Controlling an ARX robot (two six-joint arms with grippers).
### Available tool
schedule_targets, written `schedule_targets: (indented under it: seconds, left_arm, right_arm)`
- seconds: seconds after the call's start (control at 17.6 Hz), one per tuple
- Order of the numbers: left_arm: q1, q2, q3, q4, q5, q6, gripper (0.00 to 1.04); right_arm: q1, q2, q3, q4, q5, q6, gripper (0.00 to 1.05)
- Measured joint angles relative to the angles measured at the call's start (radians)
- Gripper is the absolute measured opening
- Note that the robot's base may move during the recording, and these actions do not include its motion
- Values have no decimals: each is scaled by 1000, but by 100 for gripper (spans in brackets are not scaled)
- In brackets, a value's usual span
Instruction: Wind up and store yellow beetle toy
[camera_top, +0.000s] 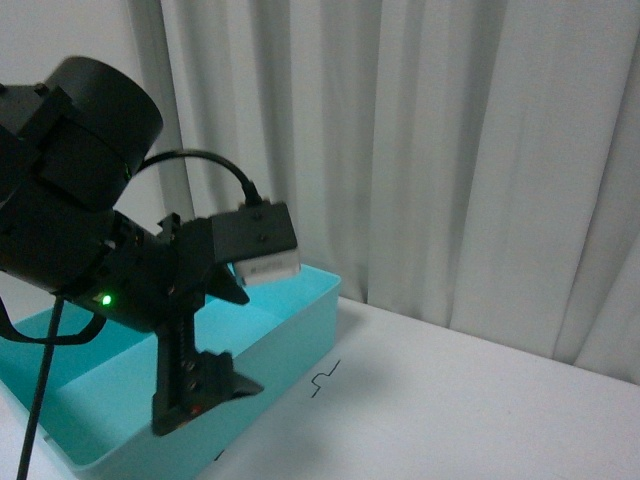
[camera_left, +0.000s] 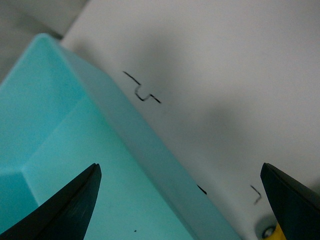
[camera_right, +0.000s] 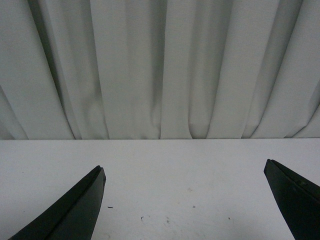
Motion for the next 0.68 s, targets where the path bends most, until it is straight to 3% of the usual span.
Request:
schedule_targets:
  seconds: [0.17, 0.34, 0.51, 0.68]
  left_arm:
    - [-14, 36, 79, -248, -42, 320, 98]
    - [-55, 35, 117, -442, -98, 479, 98]
    - [-70, 35, 69, -413, -224, 595, 98]
    - [-84, 58, 14, -397, -246, 653, 98]
  right_arm:
    - [0, 0, 0, 0, 0, 0, 98]
    - [0, 0, 0, 0, 0, 0, 98]
    - [0, 0, 0, 0, 0, 0, 98]
    - [0, 0, 0, 0, 0, 0, 98]
